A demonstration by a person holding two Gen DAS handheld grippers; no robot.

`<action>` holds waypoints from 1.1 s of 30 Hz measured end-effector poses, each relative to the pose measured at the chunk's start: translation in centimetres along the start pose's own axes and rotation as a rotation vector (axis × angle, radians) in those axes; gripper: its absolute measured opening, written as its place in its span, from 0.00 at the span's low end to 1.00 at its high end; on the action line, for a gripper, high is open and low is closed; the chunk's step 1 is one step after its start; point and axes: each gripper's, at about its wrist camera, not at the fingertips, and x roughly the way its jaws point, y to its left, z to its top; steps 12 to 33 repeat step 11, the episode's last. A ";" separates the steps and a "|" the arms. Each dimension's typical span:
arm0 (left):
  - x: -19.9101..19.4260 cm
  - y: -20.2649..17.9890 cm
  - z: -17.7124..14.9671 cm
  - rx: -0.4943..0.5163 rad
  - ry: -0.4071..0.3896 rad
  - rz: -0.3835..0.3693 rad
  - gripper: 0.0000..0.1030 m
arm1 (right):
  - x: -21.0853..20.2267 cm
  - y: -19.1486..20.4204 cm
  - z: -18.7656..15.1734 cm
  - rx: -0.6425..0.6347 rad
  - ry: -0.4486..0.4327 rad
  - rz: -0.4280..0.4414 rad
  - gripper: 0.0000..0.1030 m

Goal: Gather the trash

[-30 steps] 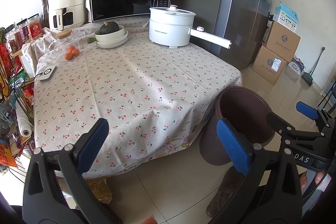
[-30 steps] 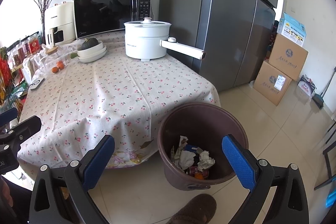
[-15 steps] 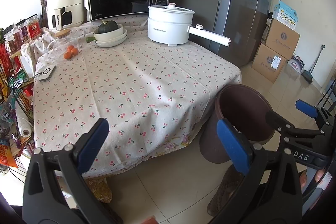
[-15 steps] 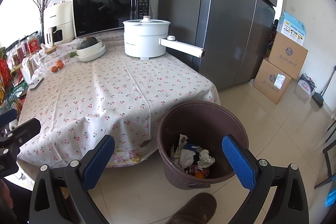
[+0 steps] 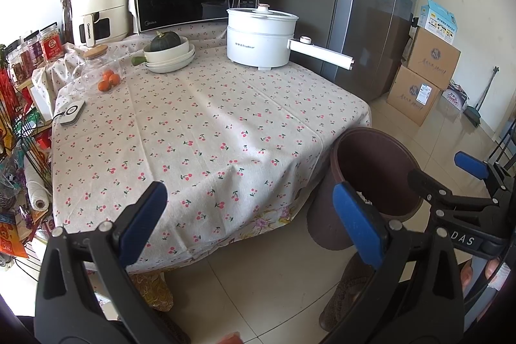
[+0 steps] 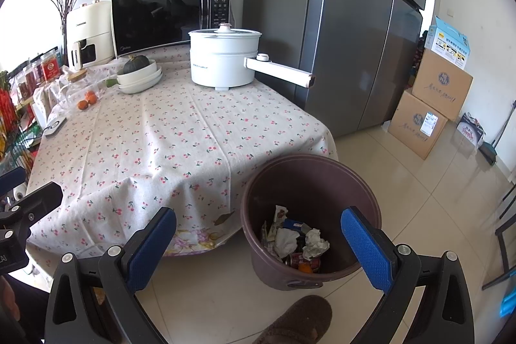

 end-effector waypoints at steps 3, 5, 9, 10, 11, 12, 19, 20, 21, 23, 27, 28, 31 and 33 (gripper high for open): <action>0.1 0.0 0.0 0.006 0.001 -0.001 0.99 | 0.0 0.0 0.0 0.000 0.000 0.000 1.00; 0.1 -0.1 -0.1 0.011 0.002 -0.001 0.99 | 0.1 -0.1 0.0 0.001 0.002 -0.001 1.00; 0.4 0.0 -0.1 0.009 0.016 -0.013 0.99 | 0.1 -0.1 0.0 0.001 0.001 -0.001 1.00; 0.5 0.2 -0.1 0.007 0.024 -0.017 0.99 | 0.1 -0.1 -0.1 0.000 0.000 -0.002 1.00; 0.6 0.3 0.1 0.002 0.030 -0.019 0.99 | 0.1 0.0 -0.1 0.000 -0.001 -0.003 1.00; 0.6 0.3 0.1 0.002 0.030 -0.019 0.99 | 0.1 0.0 -0.1 0.000 -0.001 -0.003 1.00; 0.6 0.3 0.1 0.002 0.030 -0.019 0.99 | 0.1 0.0 -0.1 0.000 -0.001 -0.003 1.00; 0.6 0.3 0.1 0.002 0.030 -0.019 0.99 | 0.1 0.0 -0.1 0.000 -0.001 -0.003 1.00; 0.6 0.3 0.1 0.002 0.030 -0.019 0.99 | 0.1 0.0 -0.1 0.000 -0.001 -0.003 1.00; 0.6 0.3 0.1 0.002 0.030 -0.019 0.99 | 0.1 0.0 -0.1 0.000 -0.001 -0.003 1.00; 0.6 0.3 0.1 0.002 0.030 -0.019 0.99 | 0.1 0.0 -0.1 0.000 -0.001 -0.003 1.00; 0.6 0.3 0.1 0.002 0.030 -0.019 0.99 | 0.1 0.0 -0.1 0.000 -0.001 -0.003 1.00; 0.6 0.3 0.1 0.002 0.030 -0.019 0.99 | 0.1 0.0 -0.1 0.000 -0.001 -0.003 1.00; 0.6 0.3 0.1 0.002 0.030 -0.019 0.99 | 0.1 0.0 -0.1 0.000 -0.001 -0.003 1.00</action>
